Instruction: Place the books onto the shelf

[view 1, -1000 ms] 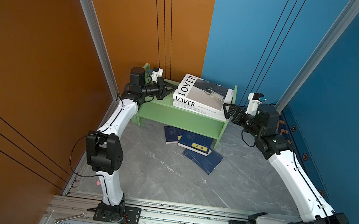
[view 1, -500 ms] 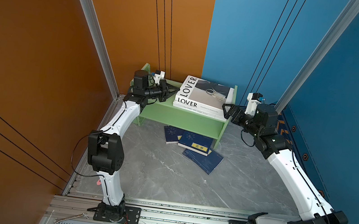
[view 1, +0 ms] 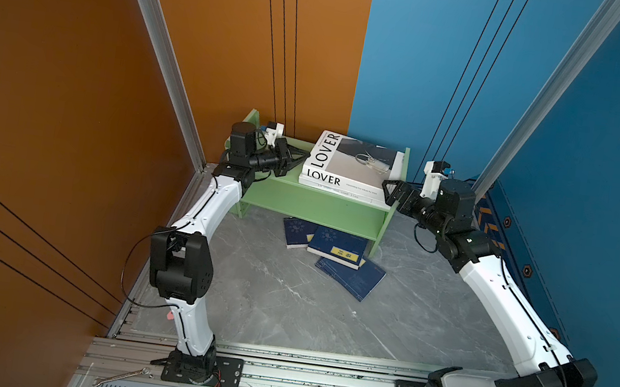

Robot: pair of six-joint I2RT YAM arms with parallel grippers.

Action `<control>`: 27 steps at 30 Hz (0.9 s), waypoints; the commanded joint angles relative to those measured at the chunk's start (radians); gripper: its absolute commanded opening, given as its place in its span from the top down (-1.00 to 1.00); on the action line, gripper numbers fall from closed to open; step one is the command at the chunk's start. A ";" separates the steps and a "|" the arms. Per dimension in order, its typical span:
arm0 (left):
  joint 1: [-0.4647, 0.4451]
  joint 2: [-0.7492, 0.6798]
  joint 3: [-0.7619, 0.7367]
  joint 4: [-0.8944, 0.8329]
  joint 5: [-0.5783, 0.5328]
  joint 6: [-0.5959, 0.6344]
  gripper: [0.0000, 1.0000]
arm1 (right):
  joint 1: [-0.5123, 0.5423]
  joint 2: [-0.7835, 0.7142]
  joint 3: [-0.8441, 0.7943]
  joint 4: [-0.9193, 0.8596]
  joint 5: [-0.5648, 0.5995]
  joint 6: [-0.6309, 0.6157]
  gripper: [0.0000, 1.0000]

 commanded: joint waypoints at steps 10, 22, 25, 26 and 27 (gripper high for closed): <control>-0.017 -0.073 -0.024 -0.026 -0.015 0.054 1.00 | 0.009 0.016 -0.002 0.001 0.038 -0.004 -1.00; -0.015 -0.078 -0.062 -0.010 -0.030 0.054 1.00 | 0.009 0.017 -0.001 -0.006 0.049 -0.006 -1.00; -0.010 -0.082 -0.073 -0.005 -0.035 0.051 1.00 | 0.009 0.017 0.001 -0.011 0.052 -0.006 -1.00; -0.009 -0.085 -0.076 -0.005 -0.041 0.050 0.92 | 0.009 0.015 0.000 -0.013 0.052 -0.007 -1.00; -0.006 -0.088 -0.081 -0.004 -0.045 0.050 0.79 | 0.008 0.015 -0.001 -0.015 0.055 -0.007 -1.00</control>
